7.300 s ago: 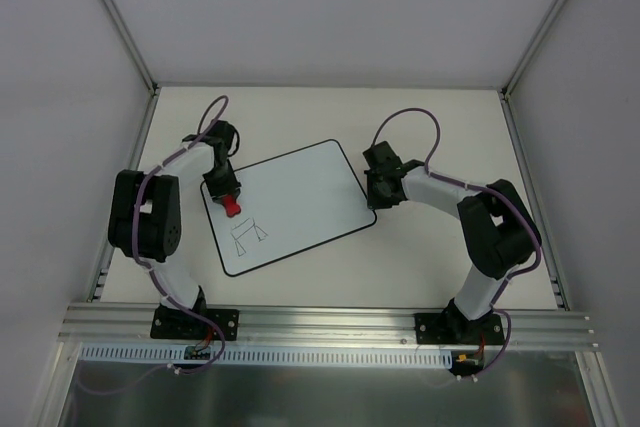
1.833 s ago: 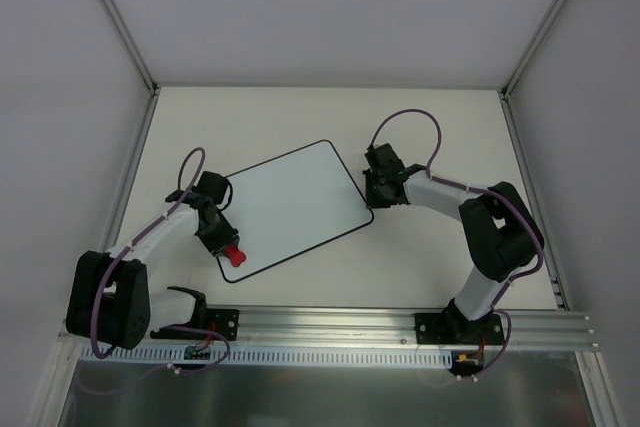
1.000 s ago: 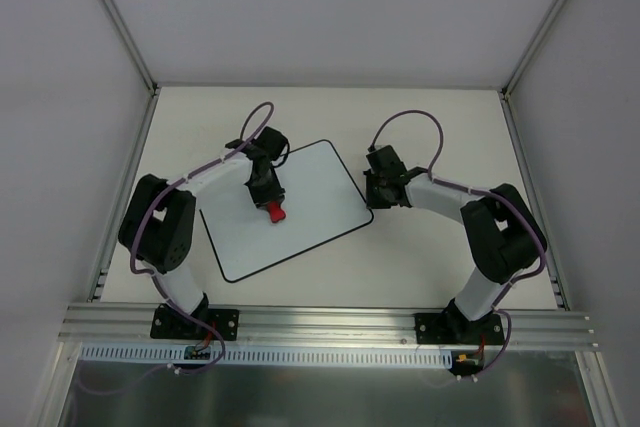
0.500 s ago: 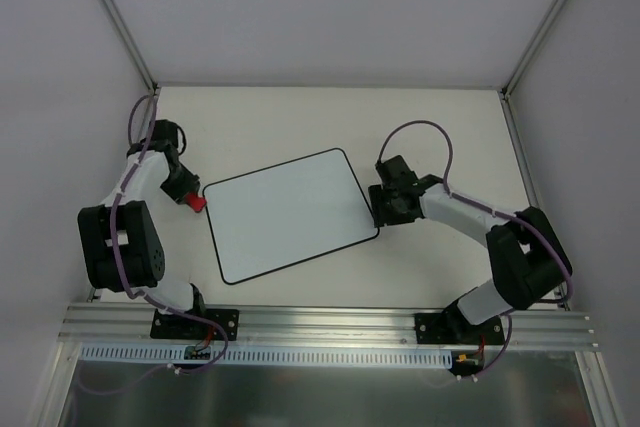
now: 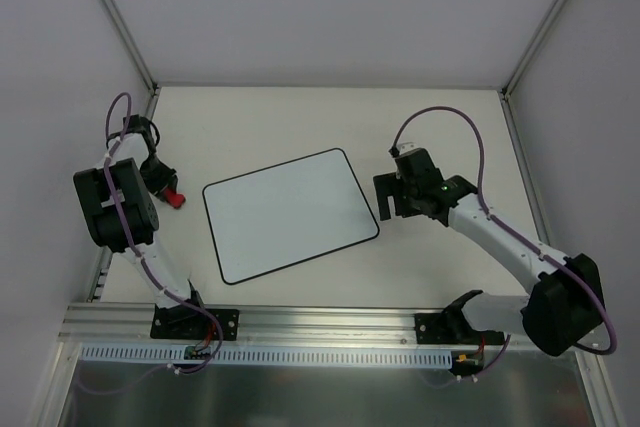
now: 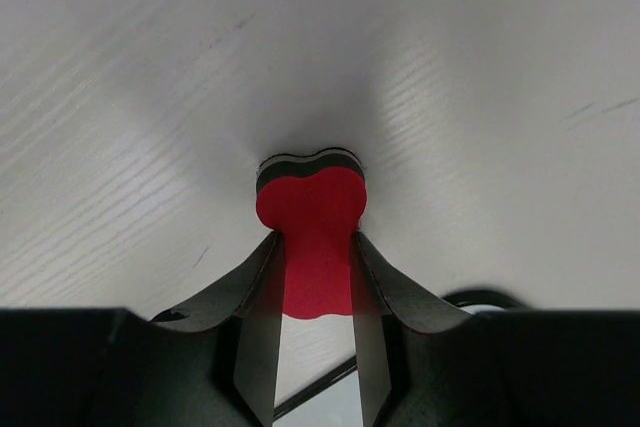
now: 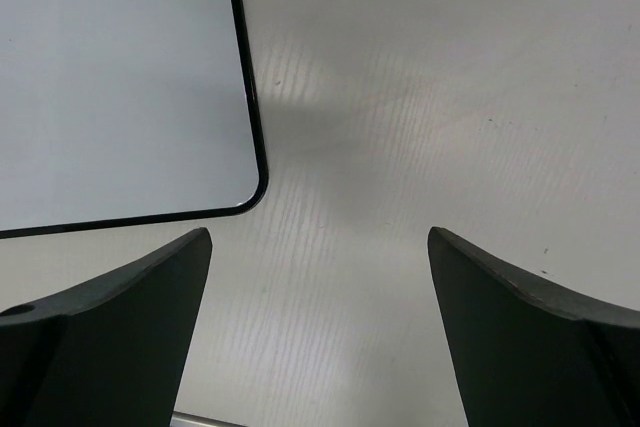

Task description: Erase the whiteboard

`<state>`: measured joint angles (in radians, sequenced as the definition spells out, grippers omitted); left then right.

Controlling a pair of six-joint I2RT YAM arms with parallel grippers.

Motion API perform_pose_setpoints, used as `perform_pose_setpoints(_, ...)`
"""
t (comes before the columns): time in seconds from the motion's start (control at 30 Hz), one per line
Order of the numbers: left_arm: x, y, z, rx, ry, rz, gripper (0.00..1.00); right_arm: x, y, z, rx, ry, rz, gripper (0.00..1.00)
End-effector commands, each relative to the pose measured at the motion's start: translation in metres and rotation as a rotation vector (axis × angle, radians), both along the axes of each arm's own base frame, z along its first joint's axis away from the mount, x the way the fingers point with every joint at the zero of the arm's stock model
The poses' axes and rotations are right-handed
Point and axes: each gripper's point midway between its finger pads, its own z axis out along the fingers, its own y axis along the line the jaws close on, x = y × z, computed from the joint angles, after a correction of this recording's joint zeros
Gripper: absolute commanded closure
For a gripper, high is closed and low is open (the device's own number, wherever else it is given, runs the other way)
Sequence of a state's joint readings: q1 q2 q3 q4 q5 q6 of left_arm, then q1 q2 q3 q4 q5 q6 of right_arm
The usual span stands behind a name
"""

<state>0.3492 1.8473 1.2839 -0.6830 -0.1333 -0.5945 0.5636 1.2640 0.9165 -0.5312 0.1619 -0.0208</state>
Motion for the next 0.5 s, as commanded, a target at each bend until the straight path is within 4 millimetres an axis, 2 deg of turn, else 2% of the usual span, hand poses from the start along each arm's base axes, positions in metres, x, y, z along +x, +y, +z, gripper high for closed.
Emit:
perform_pose_setpoints(0.0, 0.007, 0.009, 0.000, -0.006, 0.003, -0.002, 0.71, 0.006, -0.010, 0.031, -0.008, -0.089, -0.006, 0.06)
perform_pose_setpoints(0.07, 0.007, 0.010, 0.004, 0.000, -0.008, -0.003, 0.54, 0.006, -0.014, 0.038, -0.005, -0.109, -0.013, 0.06)
perform_pose_setpoints(0.1, 0.007, 0.010, 0.007, 0.001, -0.015, -0.003, 0.40, 0.006, -0.017, 0.041, -0.005, -0.116, -0.020, 0.06)
perform_pose_setpoints(0.2, 0.005, 0.009, 0.023, 0.013, -0.054, -0.015, 0.15, 0.007, -0.022, 0.053, 0.009, -0.151, -0.037, 0.05)
perform_pose_setpoints(0.23, 0.003, 0.008, 0.035, 0.027, -0.083, -0.022, 0.01, 0.007, -0.025, 0.057, 0.011, -0.164, -0.046, 0.05)
perform_pose_setpoints(0.27, 0.002, 0.007, 0.041, 0.034, -0.100, -0.029, 0.01, 0.008, -0.026, 0.063, 0.011, -0.182, -0.048, 0.05)
perform_pose_setpoints(0.3, 0.002, 0.003, 0.061, 0.033, -0.160, -0.044, 0.01, 0.010, -0.032, 0.077, 0.009, -0.222, -0.064, 0.05)
perform_pose_setpoints(0.37, -0.002, -0.007, 0.081, 0.020, -0.217, -0.111, 0.01, 0.012, -0.039, 0.096, -0.001, -0.274, -0.082, 0.04)
perform_pose_setpoints(0.4, -0.003, -0.015, 0.094, 0.000, -0.265, -0.142, 0.01, 0.014, -0.048, 0.119, -0.016, -0.336, -0.103, 0.04)
perform_pose_setpoints(0.43, -0.008, -0.022, 0.120, 0.019, -0.345, -0.201, 0.01, 0.015, -0.054, 0.133, -0.024, -0.370, -0.117, 0.01)
perform_pose_setpoints(0.47, -0.011, -0.027, 0.134, 0.027, -0.385, -0.233, 0.01, 0.016, -0.059, 0.147, -0.031, -0.408, -0.128, 0.01)
